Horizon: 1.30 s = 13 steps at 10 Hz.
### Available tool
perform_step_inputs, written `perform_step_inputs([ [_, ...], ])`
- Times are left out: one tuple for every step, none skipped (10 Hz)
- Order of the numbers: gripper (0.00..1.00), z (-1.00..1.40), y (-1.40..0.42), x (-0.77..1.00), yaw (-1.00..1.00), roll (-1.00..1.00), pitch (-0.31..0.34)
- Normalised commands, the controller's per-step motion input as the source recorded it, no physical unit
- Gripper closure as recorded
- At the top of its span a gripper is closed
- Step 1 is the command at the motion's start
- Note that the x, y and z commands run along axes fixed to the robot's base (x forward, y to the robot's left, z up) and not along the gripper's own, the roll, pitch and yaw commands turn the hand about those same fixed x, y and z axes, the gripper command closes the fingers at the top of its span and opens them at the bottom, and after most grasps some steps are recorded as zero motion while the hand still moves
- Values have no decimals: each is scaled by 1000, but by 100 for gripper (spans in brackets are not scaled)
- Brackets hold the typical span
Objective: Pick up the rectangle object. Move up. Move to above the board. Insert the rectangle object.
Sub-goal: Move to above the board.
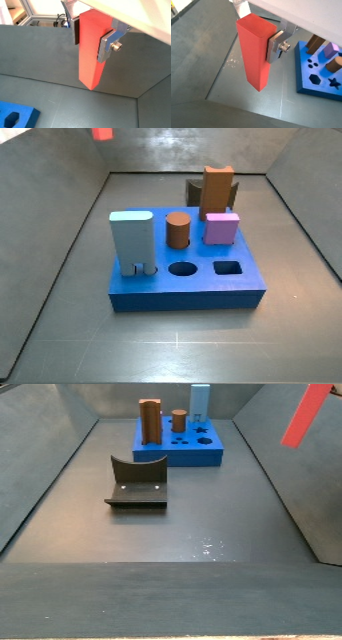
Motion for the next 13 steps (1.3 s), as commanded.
perform_step_inputs([
  [100, 978, -37, -60, 35, -19, 75],
  [100, 860, -32, -59, 36, -15, 73],
  [100, 705, -26, -59, 38, -13, 77],
  [100, 586, -25, -60, 39, -11, 78],
  [100, 470, -22, -62, 40, -12, 76],
  [100, 356, -17, -63, 37, -14, 74],
  [100, 241, -17, -63, 38, -15, 72],
  [100, -26, -1000, 496, -1000, 109, 26],
  [100, -45, -1000, 498, -1000, 110, 25],
  [100, -50, -1000, 517, -1000, 105, 23],
  [100, -46, -1000, 523, -1000, 87, 21],
  [100, -47, -1000, 532, -1000, 91, 19],
  [100, -47, -1000, 534, -1000, 84, 19],
])
